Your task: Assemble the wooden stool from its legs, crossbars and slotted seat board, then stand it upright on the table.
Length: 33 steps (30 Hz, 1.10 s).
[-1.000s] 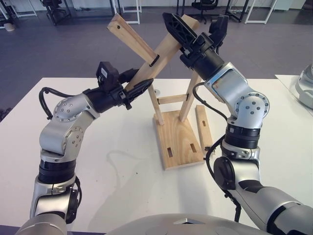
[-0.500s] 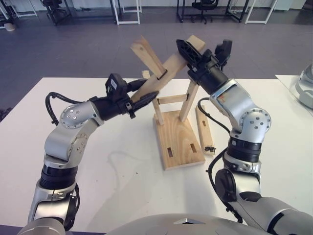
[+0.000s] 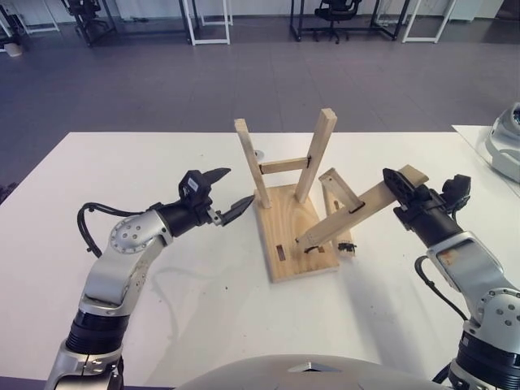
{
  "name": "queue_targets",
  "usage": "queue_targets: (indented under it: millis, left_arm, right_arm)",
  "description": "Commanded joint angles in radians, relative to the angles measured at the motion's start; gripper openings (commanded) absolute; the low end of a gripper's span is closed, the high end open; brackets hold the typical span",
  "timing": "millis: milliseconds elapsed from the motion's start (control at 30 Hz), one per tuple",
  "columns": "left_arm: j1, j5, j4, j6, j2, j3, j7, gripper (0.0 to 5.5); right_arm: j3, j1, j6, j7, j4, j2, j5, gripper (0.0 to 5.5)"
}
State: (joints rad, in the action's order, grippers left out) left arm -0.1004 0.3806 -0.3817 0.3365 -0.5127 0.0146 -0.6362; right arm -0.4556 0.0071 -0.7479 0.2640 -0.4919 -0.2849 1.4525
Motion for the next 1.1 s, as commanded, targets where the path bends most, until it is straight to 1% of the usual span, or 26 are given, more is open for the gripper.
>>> queue_targets:
  millis: [33, 100, 233, 367, 433, 500, 533, 600, 633, 667, 800, 933, 1100]
  left_arm:
    - [0.002, -0.027, 0.018, -0.020, 0.017, 0.000, 0.024, 4.27]
    - [0.001, -0.030, 0.025, -0.025, 0.019, -0.001, 0.023, 4.27]
    - [0.003, -0.034, 0.035, -0.028, 0.017, -0.007, 0.012, 4.27]
    - [0.001, -0.038, 0.045, -0.030, 0.015, -0.009, 0.007, 4.27]
    - [0.007, -0.041, 0.044, -0.031, 0.019, -0.008, 0.013, 4.27]
    - [0.012, -0.044, 0.040, -0.031, 0.022, -0.007, 0.018, 4.27]
    - [0.013, -0.045, 0.040, -0.030, 0.023, -0.006, 0.020, 4.27]
    - [0.011, -0.048, 0.042, -0.028, 0.026, -0.003, 0.022, 4.27]
    - [0.006, -0.051, 0.046, -0.028, 0.027, 0.000, 0.021, 4.27]
    - [-0.002, -0.054, 0.051, -0.027, 0.028, 0.002, 0.020, 4.27]
    - [-0.027, -0.061, 0.067, -0.026, 0.030, 0.006, 0.017, 4.27]
    - [-0.044, -0.070, 0.081, -0.029, 0.039, 0.018, 0.020, 4.27]
    - [-0.069, -0.088, 0.103, -0.038, 0.049, 0.019, 0.025, 4.27]
  right_arm:
    - [0.044, 0.037, 0.041, -0.060, -0.020, -0.032, -0.134, 1.03]
    - [0.054, 0.057, 0.053, -0.085, -0.021, -0.043, -0.182, 1.03]
    - [0.034, 0.092, 0.089, -0.106, -0.017, -0.065, -0.257, 1.03]
    - [0.016, 0.123, 0.115, -0.109, -0.036, -0.086, -0.286, 1.03]
    - [0.031, 0.125, 0.120, -0.130, -0.045, -0.094, -0.297, 1.03]
    - [0.080, 0.117, 0.118, -0.171, -0.055, -0.132, -0.363, 1.03]
    - [0.130, 0.114, 0.119, -0.197, -0.067, -0.155, -0.424, 1.04]
    - [0.274, 0.111, 0.135, -0.257, -0.092, -0.212, -0.584, 1.04]
    - [0.329, 0.099, 0.135, -0.273, -0.092, -0.223, -0.632, 1.04]
    - [0.360, 0.083, 0.128, -0.274, -0.080, -0.224, -0.659, 1.04]
    - [0.382, 0.069, 0.115, -0.242, 0.008, -0.183, -0.717, 1.04]
    - [0.422, 0.079, 0.138, -0.278, 0.088, -0.156, -0.778, 1.04]
    - [0.454, -0.050, 0.197, -0.313, 0.115, -0.123, -0.834, 1.04]
